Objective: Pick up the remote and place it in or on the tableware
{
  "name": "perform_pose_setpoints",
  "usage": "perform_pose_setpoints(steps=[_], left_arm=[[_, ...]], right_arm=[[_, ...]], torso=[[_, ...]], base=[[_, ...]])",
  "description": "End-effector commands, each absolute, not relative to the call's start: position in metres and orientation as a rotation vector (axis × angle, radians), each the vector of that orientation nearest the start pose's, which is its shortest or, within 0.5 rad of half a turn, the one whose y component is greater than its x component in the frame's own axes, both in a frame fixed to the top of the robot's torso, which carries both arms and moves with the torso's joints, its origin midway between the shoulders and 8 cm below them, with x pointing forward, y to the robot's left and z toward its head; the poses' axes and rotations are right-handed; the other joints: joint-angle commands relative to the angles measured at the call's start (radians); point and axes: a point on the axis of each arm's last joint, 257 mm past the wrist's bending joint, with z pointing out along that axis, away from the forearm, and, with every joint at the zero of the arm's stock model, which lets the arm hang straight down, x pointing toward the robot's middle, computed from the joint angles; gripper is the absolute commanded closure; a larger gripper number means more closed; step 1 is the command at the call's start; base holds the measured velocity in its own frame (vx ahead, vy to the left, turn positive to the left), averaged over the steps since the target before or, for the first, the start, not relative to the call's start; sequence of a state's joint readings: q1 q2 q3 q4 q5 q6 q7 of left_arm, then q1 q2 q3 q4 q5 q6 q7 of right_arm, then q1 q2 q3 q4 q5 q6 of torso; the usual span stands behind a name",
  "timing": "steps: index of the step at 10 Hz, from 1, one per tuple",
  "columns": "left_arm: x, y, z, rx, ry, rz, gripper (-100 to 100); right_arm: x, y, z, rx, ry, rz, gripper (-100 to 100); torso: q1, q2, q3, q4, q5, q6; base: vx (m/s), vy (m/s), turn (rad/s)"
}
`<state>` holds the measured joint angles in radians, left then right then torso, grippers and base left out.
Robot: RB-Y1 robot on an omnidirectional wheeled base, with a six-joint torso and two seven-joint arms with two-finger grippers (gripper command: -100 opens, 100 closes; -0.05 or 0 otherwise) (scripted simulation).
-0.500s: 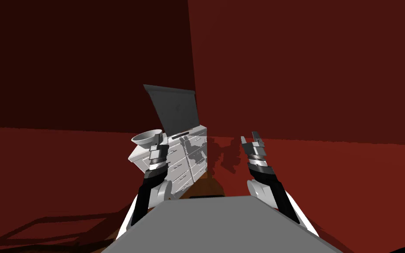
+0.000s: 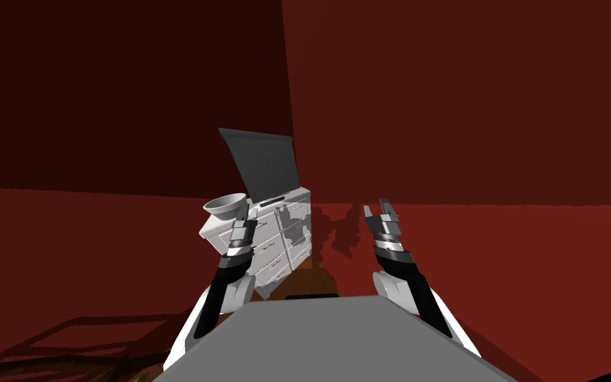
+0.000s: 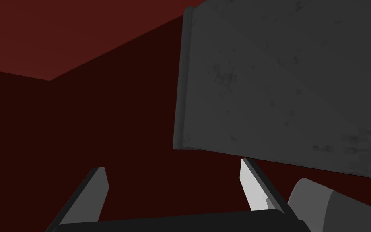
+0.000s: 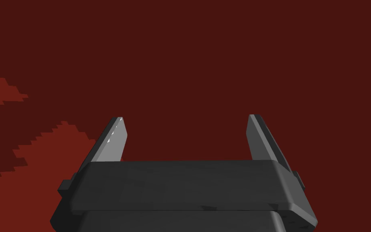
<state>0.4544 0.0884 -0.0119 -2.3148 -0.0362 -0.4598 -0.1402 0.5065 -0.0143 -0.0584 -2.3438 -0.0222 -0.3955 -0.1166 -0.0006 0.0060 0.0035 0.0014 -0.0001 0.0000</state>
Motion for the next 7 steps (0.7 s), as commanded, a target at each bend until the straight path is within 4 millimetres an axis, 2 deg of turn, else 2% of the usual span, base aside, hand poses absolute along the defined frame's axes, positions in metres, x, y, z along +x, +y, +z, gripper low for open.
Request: perform_pose_setpoints(steps=[1, 5, 7], left_arm=[[0.352, 0.251, 0.039, -0.437, 0.755, -1.16, -100], [0.359, 0.241, 0.023, -0.316, 0.864, -1.101, -100], [0.359, 0.238, 0.022, -0.283, 0.891, -1.098, -100]], right_arm=[[0.344, -0.3, 0.032, 0.736, 0.604, 1.354, 0], [0.344, -0.3, 0.032, 0.736, 0.604, 1.354, 0], [0.344, -0.3, 0.032, 0.736, 0.604, 1.354, 0]], torso=[[0.0, 0.0, 0.0, 0.0, 0.0, 0.0], [0.0, 0.001, 0.0, 0.0, 0.0, 0.0], [-0.001, 0.001, 0.001, 0.0, 0.0, 0.0]], base=[[-0.104, -0.01, -0.045], [-0.105, -0.013, -0.036], [-0.078, -0.02, -0.012]])
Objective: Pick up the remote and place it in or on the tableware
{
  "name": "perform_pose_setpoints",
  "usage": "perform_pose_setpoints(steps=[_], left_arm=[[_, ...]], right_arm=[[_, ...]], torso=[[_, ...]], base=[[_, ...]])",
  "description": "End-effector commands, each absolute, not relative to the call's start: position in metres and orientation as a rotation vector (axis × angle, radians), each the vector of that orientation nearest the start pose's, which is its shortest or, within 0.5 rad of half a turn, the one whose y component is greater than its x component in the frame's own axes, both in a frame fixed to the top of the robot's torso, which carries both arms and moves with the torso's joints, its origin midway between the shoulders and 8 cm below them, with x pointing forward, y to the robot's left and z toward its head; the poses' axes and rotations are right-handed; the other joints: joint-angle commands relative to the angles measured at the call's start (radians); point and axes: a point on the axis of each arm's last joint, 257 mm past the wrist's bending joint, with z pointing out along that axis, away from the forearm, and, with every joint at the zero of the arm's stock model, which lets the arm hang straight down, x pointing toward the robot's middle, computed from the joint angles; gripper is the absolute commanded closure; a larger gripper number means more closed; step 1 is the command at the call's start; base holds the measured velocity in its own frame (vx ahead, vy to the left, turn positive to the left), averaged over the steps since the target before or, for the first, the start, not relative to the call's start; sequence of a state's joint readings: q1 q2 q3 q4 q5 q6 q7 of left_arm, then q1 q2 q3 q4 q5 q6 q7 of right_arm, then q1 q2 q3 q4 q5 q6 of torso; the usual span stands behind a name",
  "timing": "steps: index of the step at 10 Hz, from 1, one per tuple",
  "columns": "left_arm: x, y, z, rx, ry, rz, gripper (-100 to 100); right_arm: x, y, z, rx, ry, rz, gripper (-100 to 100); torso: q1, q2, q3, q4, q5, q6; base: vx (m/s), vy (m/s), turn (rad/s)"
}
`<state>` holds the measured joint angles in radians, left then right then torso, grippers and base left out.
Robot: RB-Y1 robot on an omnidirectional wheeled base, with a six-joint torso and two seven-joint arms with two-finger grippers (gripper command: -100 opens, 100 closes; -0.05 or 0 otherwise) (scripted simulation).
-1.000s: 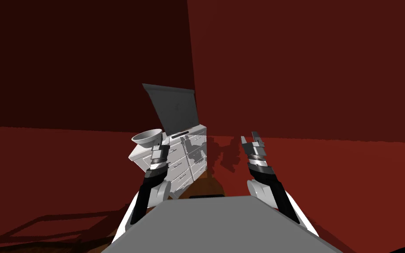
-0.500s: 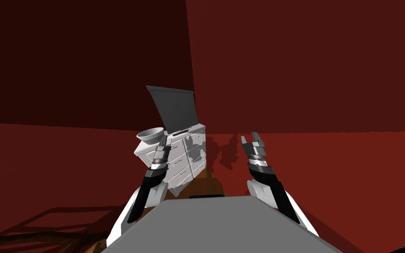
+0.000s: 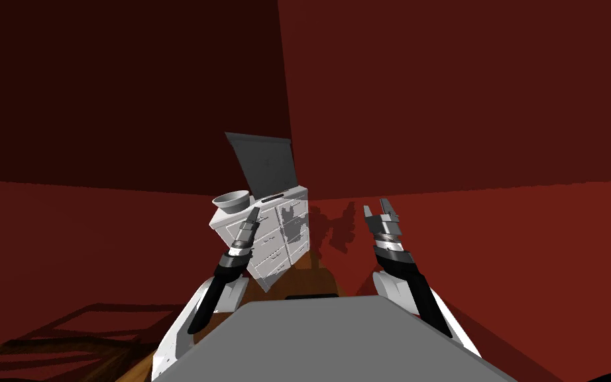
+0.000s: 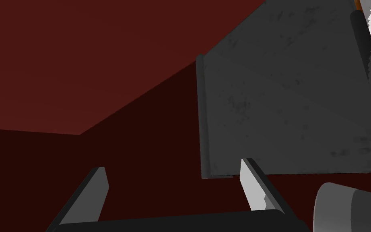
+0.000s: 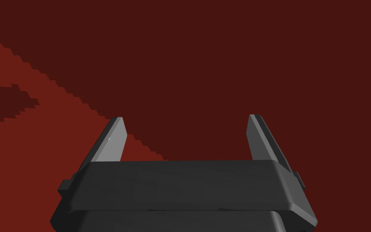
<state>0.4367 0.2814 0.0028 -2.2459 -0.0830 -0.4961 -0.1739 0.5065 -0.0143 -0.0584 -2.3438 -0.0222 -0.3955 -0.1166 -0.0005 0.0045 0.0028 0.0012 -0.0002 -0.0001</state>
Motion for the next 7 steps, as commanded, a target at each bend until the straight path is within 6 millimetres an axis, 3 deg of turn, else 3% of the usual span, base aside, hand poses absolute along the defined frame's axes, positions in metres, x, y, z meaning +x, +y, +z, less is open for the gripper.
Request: perform_pose_setpoints(steps=[1, 6, 7], left_arm=[[0.362, 0.236, 0.013, -0.231, 0.931, -1.061, -100], [0.365, 0.229, 0.0, -0.108, 1.021, -1.012, -100], [0.368, 0.23, -0.01, -0.048, 1.057, -0.966, -100]], right_arm=[[0.344, -0.3, 0.032, 0.736, 0.604, 1.354, 0], [0.344, -0.3, 0.032, 0.736, 0.604, 1.354, 0], [0.344, -0.3, 0.032, 0.736, 0.604, 1.354, 0]], torso=[[0.0, 0.0, 0.0, 0.0, 0.0, 0.0], [0.001, 0.002, 0.001, 0.0, 0.0, 0.0], [0.0, 0.0, 0.0, 0.0, 0.0, 0.0]], base=[[-0.083, -0.001, -0.06], [-0.082, -0.008, -0.036], [-0.124, -0.011, -0.104]])
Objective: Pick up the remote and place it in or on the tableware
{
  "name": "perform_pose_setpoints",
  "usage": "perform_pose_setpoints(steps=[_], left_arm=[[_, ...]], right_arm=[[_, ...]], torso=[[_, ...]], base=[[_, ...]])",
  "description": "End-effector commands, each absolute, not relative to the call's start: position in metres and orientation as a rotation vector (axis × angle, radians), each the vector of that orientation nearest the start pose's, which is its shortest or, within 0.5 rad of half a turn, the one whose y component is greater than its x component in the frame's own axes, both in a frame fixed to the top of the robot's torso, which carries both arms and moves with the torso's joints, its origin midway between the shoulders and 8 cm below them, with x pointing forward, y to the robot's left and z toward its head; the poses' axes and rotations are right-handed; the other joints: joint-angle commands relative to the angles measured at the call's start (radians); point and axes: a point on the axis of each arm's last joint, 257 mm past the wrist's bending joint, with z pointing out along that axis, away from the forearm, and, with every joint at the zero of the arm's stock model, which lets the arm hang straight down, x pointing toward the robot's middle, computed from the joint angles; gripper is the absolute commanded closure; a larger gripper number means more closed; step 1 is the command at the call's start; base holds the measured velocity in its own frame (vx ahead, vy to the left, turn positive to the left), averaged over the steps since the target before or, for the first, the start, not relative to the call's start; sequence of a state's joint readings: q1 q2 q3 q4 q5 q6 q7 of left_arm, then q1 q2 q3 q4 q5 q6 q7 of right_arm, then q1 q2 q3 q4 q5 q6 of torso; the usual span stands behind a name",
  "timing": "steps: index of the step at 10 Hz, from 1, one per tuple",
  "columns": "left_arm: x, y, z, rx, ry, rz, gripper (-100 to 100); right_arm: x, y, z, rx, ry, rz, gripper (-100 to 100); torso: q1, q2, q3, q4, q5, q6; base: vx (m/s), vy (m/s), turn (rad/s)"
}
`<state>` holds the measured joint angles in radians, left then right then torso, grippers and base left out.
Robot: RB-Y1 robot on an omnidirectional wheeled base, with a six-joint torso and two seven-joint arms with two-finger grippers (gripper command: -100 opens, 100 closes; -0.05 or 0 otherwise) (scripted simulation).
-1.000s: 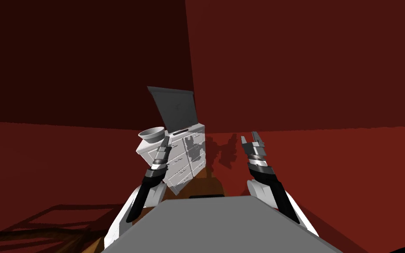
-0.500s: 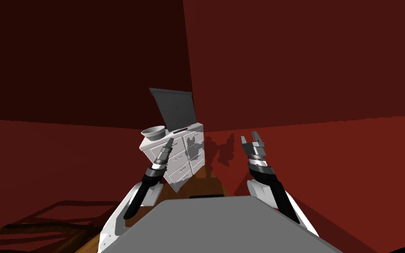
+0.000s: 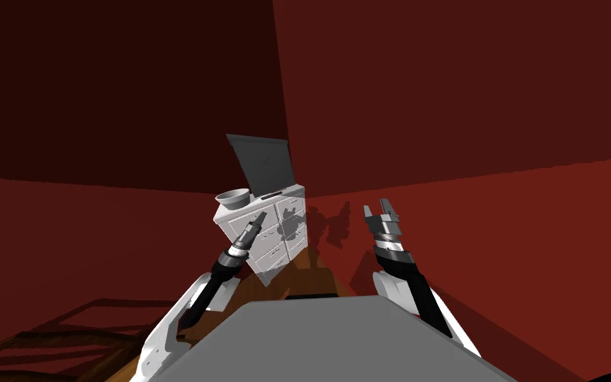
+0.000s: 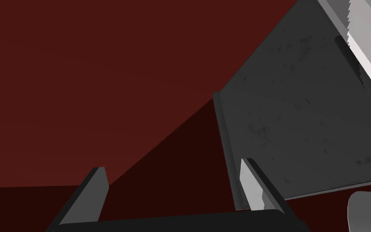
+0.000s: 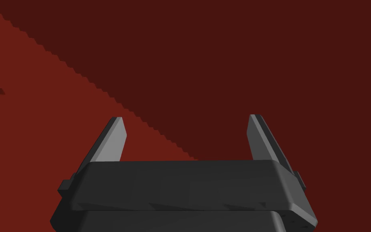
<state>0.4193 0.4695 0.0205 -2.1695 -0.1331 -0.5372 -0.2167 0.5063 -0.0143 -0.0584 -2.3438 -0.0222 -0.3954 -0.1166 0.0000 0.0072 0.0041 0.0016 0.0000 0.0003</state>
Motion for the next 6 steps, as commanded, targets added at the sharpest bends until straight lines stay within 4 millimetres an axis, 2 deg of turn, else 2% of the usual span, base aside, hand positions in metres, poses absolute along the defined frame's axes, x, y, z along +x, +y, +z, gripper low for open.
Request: perform_pose_setpoints(steps=[1, 2, 3, 5, 6], left_arm=[[0.368, 0.228, -0.011, -0.02, 1.076, -0.961, -100], [0.368, 0.227, -0.012, -0.006, 1.085, -0.959, -100], [0.37, 0.229, -0.023, 0.058, 1.118, -0.909, -100], [0.37, 0.227, -0.025, 0.105, 1.147, -0.901, -100], [0.372, 0.23, -0.036, 0.17, 1.175, -0.847, -100]], right_arm=[[0.344, -0.3, 0.032, 0.736, 0.604, 1.354, 0], [0.344, -0.3, 0.032, 0.736, 0.604, 1.354, 0], [0.344, -0.3, 0.032, 0.736, 0.604, 1.354, 0], [0.344, -0.3, 0.032, 0.736, 0.604, 1.354, 0], [0.344, -0.3, 0.032, 0.736, 0.604, 1.354, 0]], torso=[[0.0, 0.0, 0.0, 0.0, 0.0, 0.0], [0.0, 0.0, 0.0, 0.0, 0.0, 0.0], [0.0, -0.003, -0.001, 0.0, 0.0, 0.0], [-0.001, 0.0, 0.0, 0.0, 0.0, 0.0], [0.0, -0.003, -0.001, 0.0, 0.0, -0.001]], base=[[-0.113, -0.006, -0.052], [-0.046, -0.008, 0.011], [-0.095, -0.02, -0.093], [-0.085, -0.016, -0.04], [-0.098, -0.007, -0.129]])
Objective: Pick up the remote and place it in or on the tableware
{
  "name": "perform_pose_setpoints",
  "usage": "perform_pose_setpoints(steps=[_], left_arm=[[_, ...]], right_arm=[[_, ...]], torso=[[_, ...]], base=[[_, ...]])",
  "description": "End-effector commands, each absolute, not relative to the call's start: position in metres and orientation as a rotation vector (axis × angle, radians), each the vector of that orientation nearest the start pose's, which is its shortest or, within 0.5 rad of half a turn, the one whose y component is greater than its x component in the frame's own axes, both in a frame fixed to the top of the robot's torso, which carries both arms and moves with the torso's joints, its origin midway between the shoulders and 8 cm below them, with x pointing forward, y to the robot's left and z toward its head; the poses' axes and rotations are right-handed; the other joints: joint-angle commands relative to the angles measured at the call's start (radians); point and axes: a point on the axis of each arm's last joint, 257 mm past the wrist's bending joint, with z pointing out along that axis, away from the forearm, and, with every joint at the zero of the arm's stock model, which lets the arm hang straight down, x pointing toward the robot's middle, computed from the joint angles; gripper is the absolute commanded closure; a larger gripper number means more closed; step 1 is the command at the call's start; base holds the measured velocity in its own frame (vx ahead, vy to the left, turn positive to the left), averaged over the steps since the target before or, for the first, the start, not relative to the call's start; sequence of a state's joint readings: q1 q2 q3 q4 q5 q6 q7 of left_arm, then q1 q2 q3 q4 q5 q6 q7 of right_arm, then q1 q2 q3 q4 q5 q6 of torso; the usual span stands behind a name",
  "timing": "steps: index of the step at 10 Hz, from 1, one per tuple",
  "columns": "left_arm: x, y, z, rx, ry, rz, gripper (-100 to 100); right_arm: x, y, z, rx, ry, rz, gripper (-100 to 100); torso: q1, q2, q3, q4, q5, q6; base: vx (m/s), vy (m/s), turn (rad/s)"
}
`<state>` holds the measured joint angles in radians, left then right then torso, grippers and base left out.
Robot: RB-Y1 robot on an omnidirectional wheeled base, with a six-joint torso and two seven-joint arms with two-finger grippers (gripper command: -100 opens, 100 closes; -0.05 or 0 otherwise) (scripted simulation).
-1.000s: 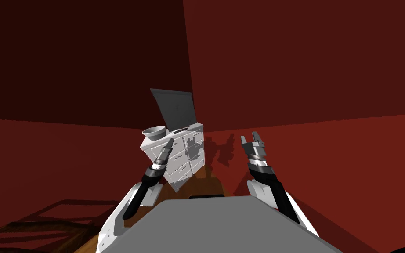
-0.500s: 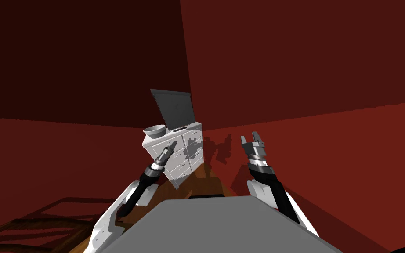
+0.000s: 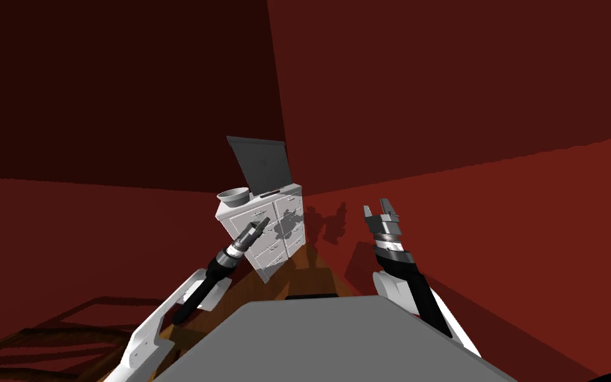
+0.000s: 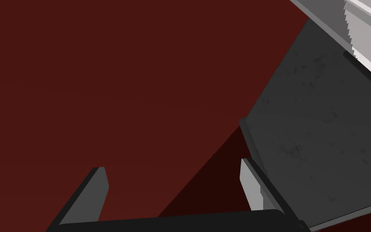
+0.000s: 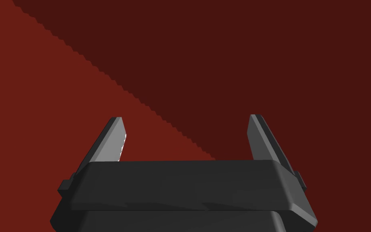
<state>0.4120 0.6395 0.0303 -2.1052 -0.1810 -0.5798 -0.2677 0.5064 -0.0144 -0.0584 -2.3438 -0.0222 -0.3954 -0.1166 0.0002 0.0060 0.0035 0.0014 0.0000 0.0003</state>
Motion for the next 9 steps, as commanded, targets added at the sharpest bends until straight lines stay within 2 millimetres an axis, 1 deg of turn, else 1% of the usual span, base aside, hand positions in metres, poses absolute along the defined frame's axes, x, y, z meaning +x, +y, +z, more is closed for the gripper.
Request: perform_pose_setpoints(steps=[1, 2, 3, 4, 5, 6, 7, 8, 9], left_arm=[[0.372, 0.229, -0.037, 0.198, 1.191, -0.842, -100], [0.372, 0.228, -0.039, 0.224, 1.206, -0.836, -100], [0.374, 0.233, -0.05, 0.291, 1.229, -0.781, -100], [0.373, 0.232, -0.051, 0.321, 1.244, -0.774, -100], [0.373, 0.232, -0.052, 0.35, 1.259, -0.768, -100], [0.374, 0.238, -0.064, 0.42, 1.278, -0.71, -100], [0.374, 0.238, -0.065, 0.45, 1.292, -0.703, -100], [0.374, 0.238, -0.066, 0.479, 1.305, -0.696, -100], [0.375, 0.245, -0.077, 0.554, 1.32, -0.637, -100]], right_arm=[[0.344, -0.3, 0.032, 0.736, 0.604, 1.354, 0], [0.344, -0.3, 0.032, 0.736, 0.604, 1.354, 0], [0.344, -0.3, 0.032, 0.736, 0.604, 1.353, 0], [0.344, -0.3, 0.032, 0.736, 0.604, 1.354, 0], [0.344, -0.3, 0.032, 0.736, 0.604, 1.354, 0], [0.344, -0.3, 0.032, 0.736, 0.604, 1.353, 0], [0.344, -0.3, 0.032, 0.736, 0.604, 1.354, 0], [0.344, -0.3, 0.032, 0.736, 0.604, 1.354, 0], [0.344, -0.3, 0.032, 0.736, 0.604, 1.353, 0]], torso=[[0.0, 0.0, 0.0, 0.0, 0.0, 0.0], [0.001, 0.0, 0.0, 0.0, 0.0, 0.0], [0.001, -0.002, -0.001, 0.0, 0.0, -0.001], [-0.001, 0.0, 0.0, 0.0, 0.0, 0.0], [0.0, 0.0, 0.0, 0.0, 0.0, 0.0], [0.001, -0.002, -0.001, 0.0, 0.0, -0.001], [0.001, -0.001, 0.0, 0.0, 0.0, 0.0], [0.001, 0.0, 0.0, 0.0, 0.0, 0.0], [0.001, -0.003, -0.001, 0.0, 0.0, -0.001]], base=[[-0.106, 0.002, -0.065], [-0.048, 0.001, 0.008], [-0.108, -0.027, -0.126], [-0.108, -0.016, -0.09], [-0.04, 0.006, -0.001], [-0.089, 0.004, -0.139], [-0.098, 0.007, -0.099], [-0.035, -0.001, -0.01], [-0.042, -0.051, -0.148]])
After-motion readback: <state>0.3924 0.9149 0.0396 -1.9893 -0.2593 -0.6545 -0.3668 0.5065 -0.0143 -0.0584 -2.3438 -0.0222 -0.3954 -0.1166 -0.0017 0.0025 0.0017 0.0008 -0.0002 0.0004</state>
